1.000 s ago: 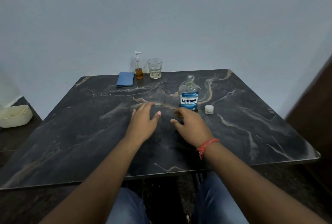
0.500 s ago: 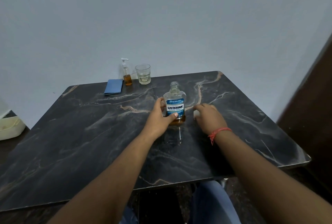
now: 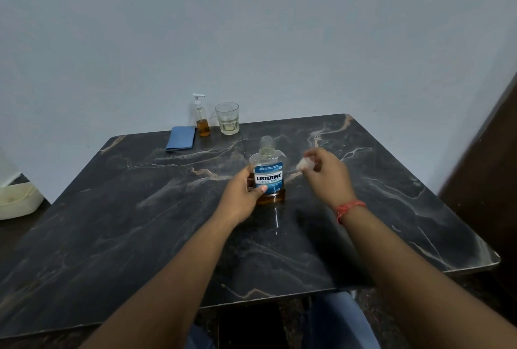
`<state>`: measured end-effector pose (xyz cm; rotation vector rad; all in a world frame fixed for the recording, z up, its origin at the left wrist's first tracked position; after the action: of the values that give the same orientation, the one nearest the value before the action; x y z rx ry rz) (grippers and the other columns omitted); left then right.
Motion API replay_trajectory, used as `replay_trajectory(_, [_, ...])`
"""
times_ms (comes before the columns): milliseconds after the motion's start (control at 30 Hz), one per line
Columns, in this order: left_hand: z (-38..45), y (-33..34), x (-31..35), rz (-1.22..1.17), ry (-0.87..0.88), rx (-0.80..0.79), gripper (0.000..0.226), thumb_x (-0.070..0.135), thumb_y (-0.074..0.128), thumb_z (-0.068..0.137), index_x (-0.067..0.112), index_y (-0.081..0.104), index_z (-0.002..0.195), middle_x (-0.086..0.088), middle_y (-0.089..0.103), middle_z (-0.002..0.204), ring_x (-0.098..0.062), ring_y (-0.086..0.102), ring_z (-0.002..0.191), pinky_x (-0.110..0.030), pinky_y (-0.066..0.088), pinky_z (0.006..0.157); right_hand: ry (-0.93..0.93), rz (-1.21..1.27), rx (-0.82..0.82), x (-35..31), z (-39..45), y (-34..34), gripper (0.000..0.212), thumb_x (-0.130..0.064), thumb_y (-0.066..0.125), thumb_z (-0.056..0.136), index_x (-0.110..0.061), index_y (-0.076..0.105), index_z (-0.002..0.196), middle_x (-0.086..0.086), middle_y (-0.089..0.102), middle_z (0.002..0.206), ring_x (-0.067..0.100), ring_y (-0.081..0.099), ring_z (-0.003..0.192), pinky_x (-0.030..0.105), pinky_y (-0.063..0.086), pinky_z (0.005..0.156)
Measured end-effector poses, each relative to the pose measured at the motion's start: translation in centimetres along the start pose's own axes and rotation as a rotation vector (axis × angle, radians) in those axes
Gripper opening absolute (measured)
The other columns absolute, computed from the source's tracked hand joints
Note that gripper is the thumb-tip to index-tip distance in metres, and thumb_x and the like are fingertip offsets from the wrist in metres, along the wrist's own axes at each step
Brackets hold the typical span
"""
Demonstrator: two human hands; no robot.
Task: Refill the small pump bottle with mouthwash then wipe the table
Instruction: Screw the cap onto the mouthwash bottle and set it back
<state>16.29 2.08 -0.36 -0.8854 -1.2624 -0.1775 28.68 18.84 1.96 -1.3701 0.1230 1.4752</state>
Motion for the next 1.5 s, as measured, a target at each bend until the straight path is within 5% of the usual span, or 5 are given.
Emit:
replay_trajectory(233, [-1.0,-2.9,-1.7,0.013,-0.015,0.016,0.056,0.015,0.067,0.095,0.027,0.048,0.145,0.005,0.063,0.136,-0.011,0.057,0.125,-0.044,0.045,0.11,-0.246,0.191,-0.059,-9.2,0.8,0.1,0.027,-0.022,0.069,0.088,-0.032,0.063,0.112,-0.011,0.064,0.109,-0.004,0.061,0.093,0.013,0.051,0.078])
replay_trajectory(800, [-1.5,-3.7,-2.9,0.007,0.029,0.046,0.048,0.014,0.067,0.095,0.027,0.053,0.139,0.009,0.063,0.131,-0.006,0.058,0.117,-0.033,0.045,0.105,-0.525,-0.369,-0.453,-14.5,2.5,1.7,0.033,-0.012,0.072,0.086,-0.025,0.068,0.116,-0.003,0.068,0.112,0.01,0.061,0.1,0.018,0.046,0.082])
replay_trajectory(1133, [-1.6,-3.6,-2.9,-0.004,0.041,0.054,0.049,0.014,0.067,0.095,0.027,0.052,0.14,0.011,0.063,0.128,-0.002,0.059,0.112,-0.021,0.045,0.093,-0.573,-0.669,-0.303,-14.6,2.9,2.5,0.045,-0.064,0.063,0.08,-0.025,0.041,0.082,-0.008,0.046,0.069,0.01,0.042,0.063,0.028,0.027,0.051])
replay_trajectory(1300, [-1.7,-3.5,-3.1,-0.028,0.051,0.062,0.053,0.011,0.067,0.095,0.026,0.05,0.143,0.015,0.061,0.119,0.001,0.059,0.106,-0.017,0.045,0.091,-0.633,-0.521,-0.556,-15.0,3.9,0.7,0.034,-0.023,0.064,0.093,-0.023,0.059,0.126,-0.004,0.064,0.118,0.014,0.058,0.105,0.027,0.043,0.085])
replay_trajectory(1500, [-1.6,-3.5,-3.1,-0.027,0.054,0.071,0.05,0.012,0.067,0.094,0.027,0.052,0.14,0.015,0.062,0.12,-0.001,0.059,0.108,-0.013,0.043,0.088,-0.685,-0.639,-0.523,-14.8,4.0,1.8,0.022,-0.023,0.058,0.095,-0.016,0.059,0.116,0.003,0.064,0.104,0.019,0.054,0.091,0.034,0.045,0.077])
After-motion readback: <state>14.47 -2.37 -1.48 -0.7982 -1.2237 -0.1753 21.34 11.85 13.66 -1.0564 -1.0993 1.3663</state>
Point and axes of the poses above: each hand's wrist, its own z-axis towards the middle knuckle, its own y-axis out of the palm, x = y × z, the point moved 2 cm from there along z, towards the middle knuckle
